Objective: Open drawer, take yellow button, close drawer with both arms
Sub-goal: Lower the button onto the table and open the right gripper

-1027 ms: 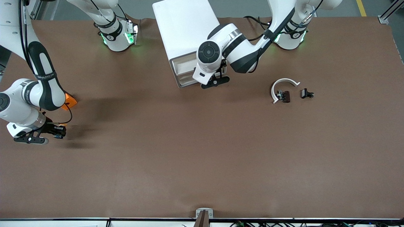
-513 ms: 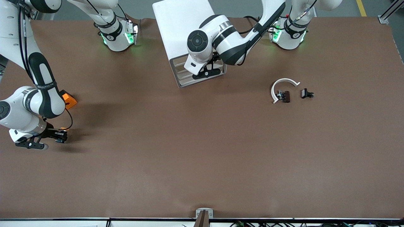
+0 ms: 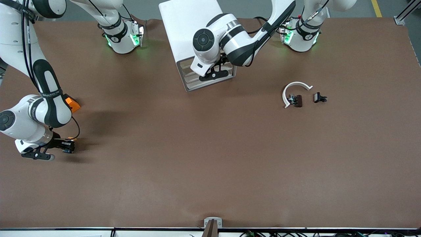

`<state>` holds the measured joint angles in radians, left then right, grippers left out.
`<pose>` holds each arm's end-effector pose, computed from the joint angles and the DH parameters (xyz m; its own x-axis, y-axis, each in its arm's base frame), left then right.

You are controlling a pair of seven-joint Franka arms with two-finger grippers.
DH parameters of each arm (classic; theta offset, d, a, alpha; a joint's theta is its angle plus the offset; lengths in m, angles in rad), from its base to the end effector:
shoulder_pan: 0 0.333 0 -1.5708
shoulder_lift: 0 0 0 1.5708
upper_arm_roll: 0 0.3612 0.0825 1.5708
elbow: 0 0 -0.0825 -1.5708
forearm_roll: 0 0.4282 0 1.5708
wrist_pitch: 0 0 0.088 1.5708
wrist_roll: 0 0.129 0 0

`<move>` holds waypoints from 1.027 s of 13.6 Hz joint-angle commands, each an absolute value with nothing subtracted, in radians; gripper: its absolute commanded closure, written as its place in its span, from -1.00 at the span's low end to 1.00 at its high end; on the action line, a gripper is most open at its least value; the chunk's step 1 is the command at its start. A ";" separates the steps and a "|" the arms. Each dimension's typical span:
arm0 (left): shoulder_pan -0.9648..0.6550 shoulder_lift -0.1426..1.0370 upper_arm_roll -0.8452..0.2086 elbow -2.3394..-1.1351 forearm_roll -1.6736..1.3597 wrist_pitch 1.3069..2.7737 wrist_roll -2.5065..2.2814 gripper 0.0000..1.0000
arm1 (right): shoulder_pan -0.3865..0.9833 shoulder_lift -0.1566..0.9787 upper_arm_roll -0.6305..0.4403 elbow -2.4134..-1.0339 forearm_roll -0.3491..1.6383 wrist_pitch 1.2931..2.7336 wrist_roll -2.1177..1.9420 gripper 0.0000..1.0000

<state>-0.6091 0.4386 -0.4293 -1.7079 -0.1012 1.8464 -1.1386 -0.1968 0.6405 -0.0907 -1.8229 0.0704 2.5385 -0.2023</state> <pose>0.3577 -0.5769 0.3380 0.9228 0.1664 -0.3475 0.1284 -0.9832 -0.1299 0.6846 -0.1982 0.1712 0.9899 -0.1200 0.0752 -0.1222 -0.9922 0.0254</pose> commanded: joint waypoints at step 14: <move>-0.471 0.408 -0.426 -1.715 -0.123 1.850 -1.138 -1.00 | -0.144 0.359 -0.084 -1.776 0.080 2.107 -0.202 -1.00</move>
